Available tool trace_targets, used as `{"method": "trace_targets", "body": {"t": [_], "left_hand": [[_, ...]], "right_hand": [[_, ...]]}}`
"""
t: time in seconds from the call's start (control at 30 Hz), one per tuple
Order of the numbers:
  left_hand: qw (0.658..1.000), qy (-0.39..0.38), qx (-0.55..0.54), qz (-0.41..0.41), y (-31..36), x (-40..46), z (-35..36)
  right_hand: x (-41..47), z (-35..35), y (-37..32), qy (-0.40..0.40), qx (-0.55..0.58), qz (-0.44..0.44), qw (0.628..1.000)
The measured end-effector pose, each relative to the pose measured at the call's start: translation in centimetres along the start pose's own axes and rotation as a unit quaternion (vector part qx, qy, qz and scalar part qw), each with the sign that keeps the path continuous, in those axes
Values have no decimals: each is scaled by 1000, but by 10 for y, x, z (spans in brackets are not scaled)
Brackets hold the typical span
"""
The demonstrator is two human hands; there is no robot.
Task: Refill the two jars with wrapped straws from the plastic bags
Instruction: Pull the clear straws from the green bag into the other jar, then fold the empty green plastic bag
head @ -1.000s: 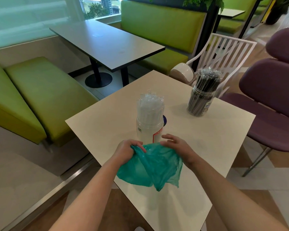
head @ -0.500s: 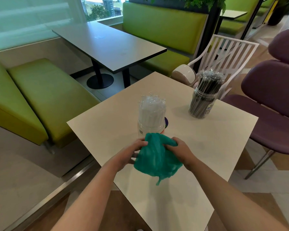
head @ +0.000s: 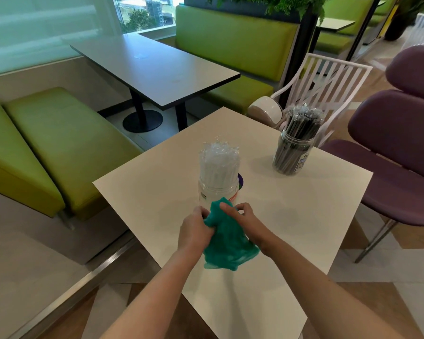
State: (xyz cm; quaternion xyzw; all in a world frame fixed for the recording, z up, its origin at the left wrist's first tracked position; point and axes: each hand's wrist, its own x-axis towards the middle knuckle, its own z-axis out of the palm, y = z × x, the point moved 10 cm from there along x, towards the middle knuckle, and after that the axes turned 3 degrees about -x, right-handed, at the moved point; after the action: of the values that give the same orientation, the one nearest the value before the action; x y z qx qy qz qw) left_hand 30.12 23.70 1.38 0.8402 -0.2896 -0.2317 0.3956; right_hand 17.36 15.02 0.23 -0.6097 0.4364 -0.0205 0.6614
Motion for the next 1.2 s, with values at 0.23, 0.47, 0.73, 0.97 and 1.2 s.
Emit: {"method": "trace_targets", "body": {"t": [0.23,0.47,0.73,0.97,1.2], "left_hand": [[988,-132,-67,44,11,-8,45],[906,-221,-343,-115,14,-20,67],[920,-260,-267,-118,34,-22,101],[922,-145,-320,-164,52,-22,140],[845,-193,-444,-228,96,-52,205]], "right_hand": [[20,-31,-2,85,-33,-40,995],[13,-68,-2,105,79,-78,988],[-9,-93,-10,71,117,-151,979],[-37,-124,28,4,0,-95,995],[-42,-214,51,115,35,-170,978]]}}
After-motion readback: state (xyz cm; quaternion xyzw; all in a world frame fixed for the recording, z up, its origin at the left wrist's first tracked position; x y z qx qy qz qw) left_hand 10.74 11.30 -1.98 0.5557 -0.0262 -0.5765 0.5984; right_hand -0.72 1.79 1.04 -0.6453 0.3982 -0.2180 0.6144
